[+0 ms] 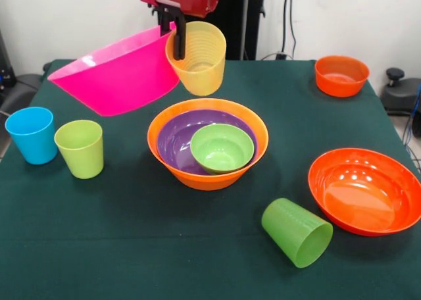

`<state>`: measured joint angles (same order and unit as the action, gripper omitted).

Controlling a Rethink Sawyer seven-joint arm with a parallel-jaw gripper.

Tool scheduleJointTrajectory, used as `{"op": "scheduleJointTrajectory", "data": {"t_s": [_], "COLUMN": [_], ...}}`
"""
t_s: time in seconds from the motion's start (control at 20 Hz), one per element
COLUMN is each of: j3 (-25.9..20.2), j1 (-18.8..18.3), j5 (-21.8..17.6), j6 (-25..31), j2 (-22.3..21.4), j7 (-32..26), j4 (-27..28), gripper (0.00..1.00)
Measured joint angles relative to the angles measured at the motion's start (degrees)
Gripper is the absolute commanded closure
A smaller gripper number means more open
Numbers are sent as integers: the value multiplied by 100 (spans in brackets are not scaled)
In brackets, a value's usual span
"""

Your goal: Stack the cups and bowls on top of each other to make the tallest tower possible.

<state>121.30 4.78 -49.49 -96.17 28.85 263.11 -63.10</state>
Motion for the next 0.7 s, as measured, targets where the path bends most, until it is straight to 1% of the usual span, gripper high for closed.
{"op": "scheduleJointTrajectory", "data": {"t_s": [0.25,0.7], "j3": [-17,-199], "j1": [10,155], "j5": [-7,-44], "j6": [1,0], "j2": [3,-10], "j7": [0,0], "j4": [-63,-85], "gripper": [100,100]}}
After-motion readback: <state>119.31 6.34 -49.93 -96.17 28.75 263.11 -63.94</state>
